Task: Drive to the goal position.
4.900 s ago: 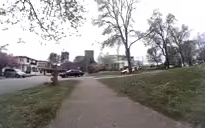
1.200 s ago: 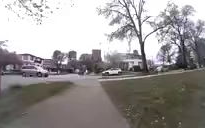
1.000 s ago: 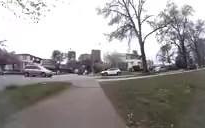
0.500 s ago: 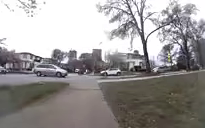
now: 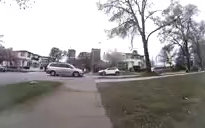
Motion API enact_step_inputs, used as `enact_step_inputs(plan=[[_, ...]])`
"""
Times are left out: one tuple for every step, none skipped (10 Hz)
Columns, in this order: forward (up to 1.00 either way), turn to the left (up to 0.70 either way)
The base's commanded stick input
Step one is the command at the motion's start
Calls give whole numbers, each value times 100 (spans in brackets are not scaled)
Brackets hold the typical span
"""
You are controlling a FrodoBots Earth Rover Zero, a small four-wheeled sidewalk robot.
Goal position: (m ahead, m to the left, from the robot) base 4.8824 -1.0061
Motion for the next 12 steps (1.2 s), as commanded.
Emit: enact_step_inputs(plan=[[100,26],[100,40],[100,40],[100,40],[100,40],[100,40],[100,40],[100,40],[100,35],[100,8],[100,0],[100,0]])
